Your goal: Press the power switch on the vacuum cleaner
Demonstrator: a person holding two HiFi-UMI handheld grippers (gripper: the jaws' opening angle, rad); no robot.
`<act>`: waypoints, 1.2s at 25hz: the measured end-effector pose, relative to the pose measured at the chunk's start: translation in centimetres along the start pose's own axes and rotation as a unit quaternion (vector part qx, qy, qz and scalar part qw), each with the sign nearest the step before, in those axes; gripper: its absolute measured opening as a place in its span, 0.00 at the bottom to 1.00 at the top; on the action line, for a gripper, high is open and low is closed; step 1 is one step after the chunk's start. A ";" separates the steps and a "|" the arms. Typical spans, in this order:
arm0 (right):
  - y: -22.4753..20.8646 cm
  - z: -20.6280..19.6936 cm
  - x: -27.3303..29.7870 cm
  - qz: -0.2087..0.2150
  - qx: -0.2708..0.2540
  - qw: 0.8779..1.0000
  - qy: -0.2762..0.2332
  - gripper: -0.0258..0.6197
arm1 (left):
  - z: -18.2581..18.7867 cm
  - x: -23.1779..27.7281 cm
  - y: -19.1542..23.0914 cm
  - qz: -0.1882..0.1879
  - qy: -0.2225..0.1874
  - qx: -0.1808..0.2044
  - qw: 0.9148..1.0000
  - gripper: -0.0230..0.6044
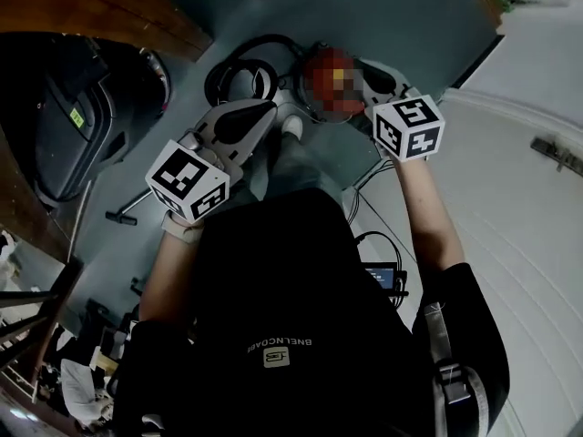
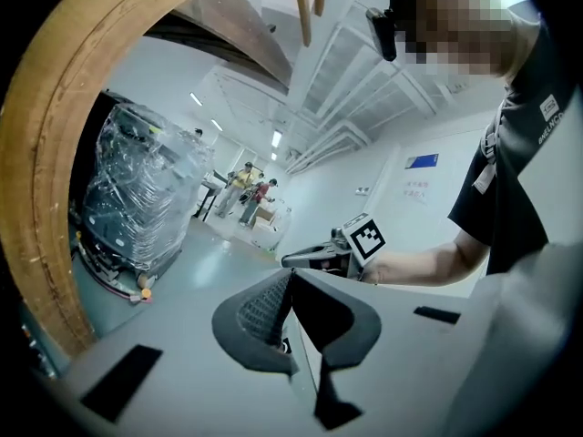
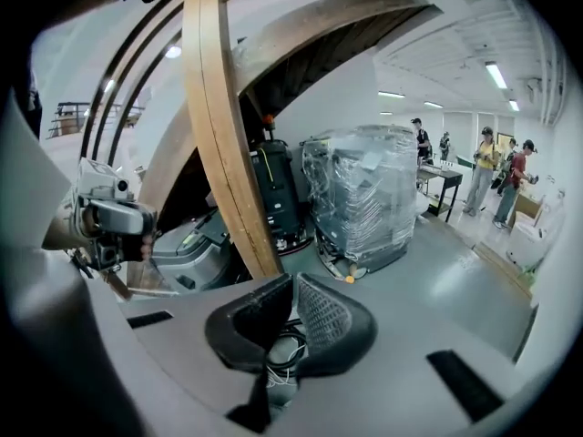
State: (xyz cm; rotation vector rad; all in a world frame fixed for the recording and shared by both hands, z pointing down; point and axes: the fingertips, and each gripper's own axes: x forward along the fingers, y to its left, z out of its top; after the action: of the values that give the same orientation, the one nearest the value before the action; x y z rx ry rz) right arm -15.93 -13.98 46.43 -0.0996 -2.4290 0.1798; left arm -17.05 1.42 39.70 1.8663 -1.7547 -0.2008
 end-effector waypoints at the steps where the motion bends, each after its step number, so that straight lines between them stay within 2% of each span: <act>1: 0.6 0.5 -1.3 -0.003 0.003 1.000 -0.009 0.09 | 0.4 -0.2 -0.7 -0.007 0.000 0.005 1.000 0.06; 6: 3.1 2.9 -7.6 -0.026 0.011 0.998 -0.054 0.09 | 1.6 -0.8 -4.6 -0.052 -0.001 0.020 0.998 0.06; 13: 5.3 4.3 -16.3 -0.086 0.047 0.987 -0.131 0.09 | 1.5 -0.5 -9.3 -0.116 0.030 0.046 0.992 0.06; 19: 7.1 2.8 -21.0 -0.129 0.055 0.978 -0.153 0.09 | 1.7 -0.2 -12.5 -0.163 0.041 0.059 0.984 0.06; 24: 7.9 0.7 -24.8 -0.170 0.070 0.966 -0.181 0.09 | 1.3 0.5 -14.7 -0.193 0.050 0.067 0.978 0.06; 30: 8.5 -1.2 -27.6 -0.186 0.066 0.955 -0.222 0.09 | -0.1 1.7 -16.9 -0.218 0.070 0.071 0.971 0.06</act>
State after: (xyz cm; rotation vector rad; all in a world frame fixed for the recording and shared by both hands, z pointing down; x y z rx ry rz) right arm 6.01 -8.74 28.36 0.5073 -2.8137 0.2093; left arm -2.10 -0.42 31.96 2.2952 -1.2761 -0.1055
